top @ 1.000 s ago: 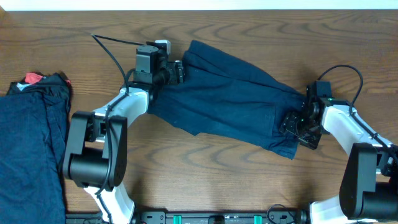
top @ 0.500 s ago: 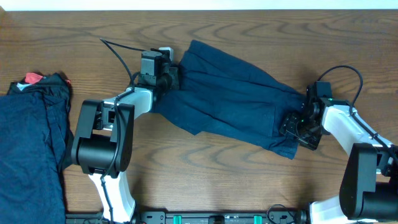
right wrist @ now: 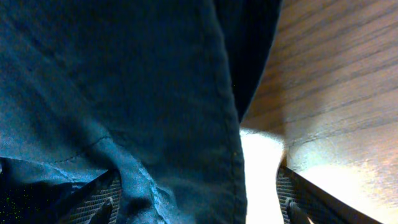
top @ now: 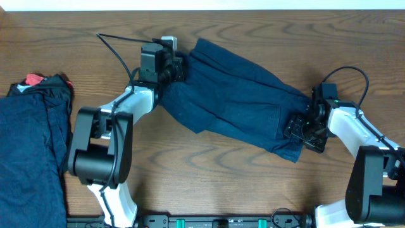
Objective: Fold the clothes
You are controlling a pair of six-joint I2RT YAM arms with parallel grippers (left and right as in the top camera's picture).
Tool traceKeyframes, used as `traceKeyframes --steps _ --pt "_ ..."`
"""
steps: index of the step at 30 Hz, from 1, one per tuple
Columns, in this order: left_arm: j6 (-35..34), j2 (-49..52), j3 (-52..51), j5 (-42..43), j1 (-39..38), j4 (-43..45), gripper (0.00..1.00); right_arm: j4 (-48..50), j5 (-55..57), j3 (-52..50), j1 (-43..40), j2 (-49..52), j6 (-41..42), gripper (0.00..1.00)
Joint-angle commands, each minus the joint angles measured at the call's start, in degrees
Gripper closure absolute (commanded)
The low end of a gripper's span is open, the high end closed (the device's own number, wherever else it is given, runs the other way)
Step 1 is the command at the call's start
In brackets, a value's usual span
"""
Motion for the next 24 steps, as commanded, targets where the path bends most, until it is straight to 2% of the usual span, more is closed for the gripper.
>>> traceKeyframes --steps 1,6,8,9,11,12,13,16,17,20,21,22,23,24 --pt "-0.1 -3.7 2.3 1.5 -0.9 1.2 0.94 0.7 0.7 -0.7 0.4 0.2 -0.9 0.22" --pt "1.0 -4.3 2.3 0.8 -2.7 4.8 0.94 1.0 0.7 -0.7 0.4 0.2 -0.9 0.21" --pt "1.9 -4.2 2.3 -0.1 -3.6 5.9 0.83 0.8 0.7 -0.7 0.4 0.2 -0.9 0.21" --pt "2.4 -4.2 2.3 -1.0 -4.0 6.3 0.67 0.8 0.7 -0.7 0.4 0.2 -0.9 0.21" --pt "4.0 -4.0 2.3 -2.3 -5.1 7.6 0.27 0.8 0.6 -0.7 0.4 0.2 -0.9 0.22" --pt "4.7 -3.8 2.3 -2.5 -5.4 7.9 0.12 0.7 0.4 -0.7 0.4 0.2 -0.9 0.22" --pt "4.7 -3.7 2.3 -3.2 -5.8 7.8 0.02 0.6 0.0 -0.7 0.4 0.2 -0.9 0.21" --pt "4.1 -3.8 2.3 -3.0 -6.2 7.0 0.02 0.8 -0.9 -0.7 0.4 0.2 -2.1 0.3" --pt "3.6 -3.9 2.3 -2.9 -6.2 6.4 0.0 0.9 -0.8 -0.7 0.4 0.2 -2.3 0.3" --pt "3.6 -4.4 2.4 -2.8 -6.2 1.7 0.01 2.1 -0.3 -0.6 0.1 0.2 -2.3 0.09" --pt "3.6 -4.5 2.4 -2.4 -6.2 -0.1 0.01 2.8 -0.3 -0.5 -0.1 0.2 -2.3 0.09" --pt "3.6 -4.6 2.4 -1.4 -6.2 -2.2 0.01 3.6 -0.3 -0.4 -0.4 0.2 -2.4 0.14" --pt "3.6 -4.6 2.4 -0.3 -6.2 -4.4 0.01 4.5 -0.3 -0.3 -0.7 0.2 -2.5 0.22" --pt "3.6 -4.6 2.4 0.7 -6.2 -6.2 0.01 5.4 -0.8 -0.1 -0.9 0.2 -3.0 0.37"
